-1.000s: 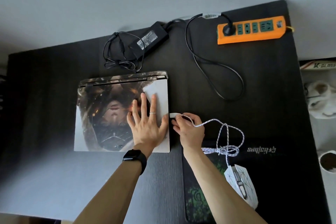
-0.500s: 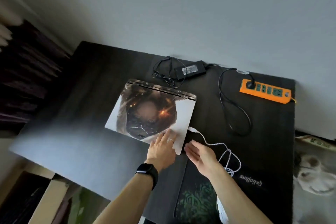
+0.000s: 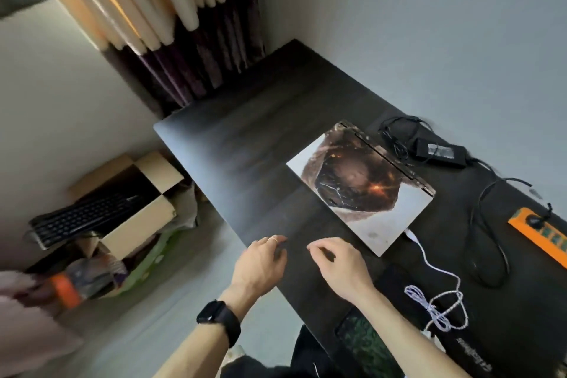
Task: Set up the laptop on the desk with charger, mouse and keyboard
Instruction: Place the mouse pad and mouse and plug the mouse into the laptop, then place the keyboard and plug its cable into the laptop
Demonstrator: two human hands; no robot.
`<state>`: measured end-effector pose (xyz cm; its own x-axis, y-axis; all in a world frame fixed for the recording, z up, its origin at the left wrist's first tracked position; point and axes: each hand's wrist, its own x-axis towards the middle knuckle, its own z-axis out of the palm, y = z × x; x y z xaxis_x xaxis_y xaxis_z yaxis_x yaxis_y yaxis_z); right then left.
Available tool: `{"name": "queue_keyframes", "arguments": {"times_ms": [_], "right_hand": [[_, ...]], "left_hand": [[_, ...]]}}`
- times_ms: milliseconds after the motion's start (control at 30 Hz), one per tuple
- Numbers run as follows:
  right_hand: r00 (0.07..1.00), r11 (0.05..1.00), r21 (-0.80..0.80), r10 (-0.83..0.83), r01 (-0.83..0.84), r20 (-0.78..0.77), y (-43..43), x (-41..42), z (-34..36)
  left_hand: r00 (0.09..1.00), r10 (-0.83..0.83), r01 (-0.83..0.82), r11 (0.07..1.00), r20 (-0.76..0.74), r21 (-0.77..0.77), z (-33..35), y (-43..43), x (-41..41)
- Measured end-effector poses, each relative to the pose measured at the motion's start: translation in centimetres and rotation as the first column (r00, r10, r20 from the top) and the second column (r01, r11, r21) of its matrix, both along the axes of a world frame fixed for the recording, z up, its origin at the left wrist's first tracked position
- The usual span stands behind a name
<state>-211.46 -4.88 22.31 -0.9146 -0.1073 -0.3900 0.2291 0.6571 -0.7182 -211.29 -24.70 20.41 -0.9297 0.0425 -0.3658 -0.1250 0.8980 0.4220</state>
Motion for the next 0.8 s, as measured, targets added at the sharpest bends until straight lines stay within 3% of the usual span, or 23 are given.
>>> {"name": "queue_keyframes", "arguments": {"times_ms": [100,300,600,800], "right_hand": [[0.971,0.983,0.103,0.165,-0.149,-0.171,-6.4,0.2,0.7],[0.951,0.967,0.129,0.242,-0.220,-0.193,-19.5,2.4,0.8],[0.870,0.876,0.139,0.478,-0.462,-0.119,-35.7,2.5,0.8],[0.792,0.786,0.138,0.610,-0.602,-0.020,-44.0,-1.1,-1.3]], "left_hand": [[0.993,0.106,-0.104,0.994,-0.057,0.040,0.6,-6.1,2.3],[0.971,0.233,-0.229,0.971,-0.060,0.069,1.2,-18.7,6.0],[0.844,0.529,-0.524,0.848,-0.087,0.082,1.5,-36.2,11.0],[0.743,0.669,-0.667,0.739,0.008,0.090,0.0,-43.4,11.6]]}}
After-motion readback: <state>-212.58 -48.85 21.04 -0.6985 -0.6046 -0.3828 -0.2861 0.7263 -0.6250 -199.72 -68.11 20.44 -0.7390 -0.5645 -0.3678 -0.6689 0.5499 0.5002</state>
